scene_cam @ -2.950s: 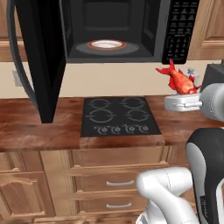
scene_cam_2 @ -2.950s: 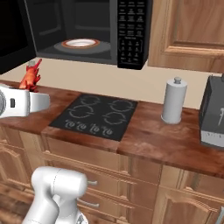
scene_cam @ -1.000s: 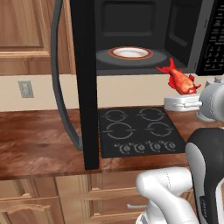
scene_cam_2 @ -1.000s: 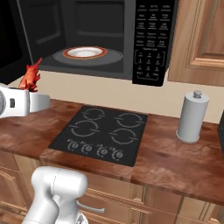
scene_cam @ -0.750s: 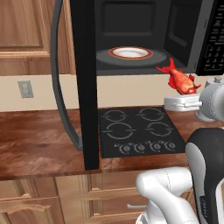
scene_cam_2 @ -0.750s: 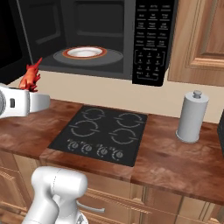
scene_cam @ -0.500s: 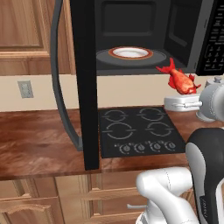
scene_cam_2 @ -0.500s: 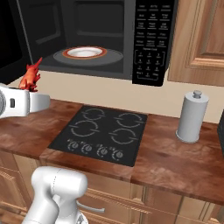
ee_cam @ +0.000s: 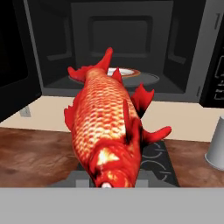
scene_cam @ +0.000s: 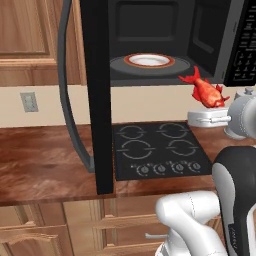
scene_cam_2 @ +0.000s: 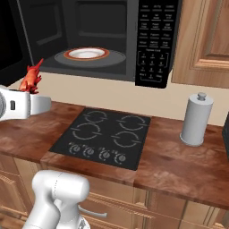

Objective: Transport the fish from the fridge to the microwave and turn on the microwave.

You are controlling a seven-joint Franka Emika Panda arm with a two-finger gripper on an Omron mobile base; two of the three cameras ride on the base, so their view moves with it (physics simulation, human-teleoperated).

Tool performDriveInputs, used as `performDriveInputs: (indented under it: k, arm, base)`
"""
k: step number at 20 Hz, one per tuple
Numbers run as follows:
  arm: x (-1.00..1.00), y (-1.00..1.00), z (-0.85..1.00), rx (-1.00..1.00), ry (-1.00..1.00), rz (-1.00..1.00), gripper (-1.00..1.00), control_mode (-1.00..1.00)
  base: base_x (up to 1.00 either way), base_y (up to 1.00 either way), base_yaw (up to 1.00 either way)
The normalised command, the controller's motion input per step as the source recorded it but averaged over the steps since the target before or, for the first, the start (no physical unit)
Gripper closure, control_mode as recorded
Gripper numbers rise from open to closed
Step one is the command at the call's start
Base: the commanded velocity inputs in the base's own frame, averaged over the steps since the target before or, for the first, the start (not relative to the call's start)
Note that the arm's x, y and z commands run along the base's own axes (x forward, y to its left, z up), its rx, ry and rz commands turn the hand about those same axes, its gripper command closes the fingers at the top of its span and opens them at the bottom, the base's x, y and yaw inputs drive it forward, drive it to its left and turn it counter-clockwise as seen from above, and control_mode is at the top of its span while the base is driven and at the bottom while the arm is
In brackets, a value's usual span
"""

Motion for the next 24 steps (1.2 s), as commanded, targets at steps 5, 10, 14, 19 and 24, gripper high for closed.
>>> performDriveInputs:
  k: [5, 10, 14, 19, 24]
  arm:
    - [0.02, 0.00, 0.00, 0.00, 0.00, 0.00, 1.00, -1.00]
    - [0.09, 0.00, 0.00, 0.00, 0.00, 0.00, 1.00, -1.00]
    - [0.24, 0.00, 0.00, 0.00, 0.00, 0.00, 1.00, -1.00]
    - [0.46, 0.00, 0.00, 0.00, 0.00, 0.00, 1.00, -1.00]
    - [0.50, 0.00, 0.00, 0.00, 0.00, 0.00, 1.00, -1.00]
  base:
    - [0.00, 0.00, 0.00]
    - [0.00, 0.00, 0.00]
    - [0.00, 0.00, 0.00]
    - [0.00, 0.00, 0.00]
    - [0.00, 0.00, 0.00]
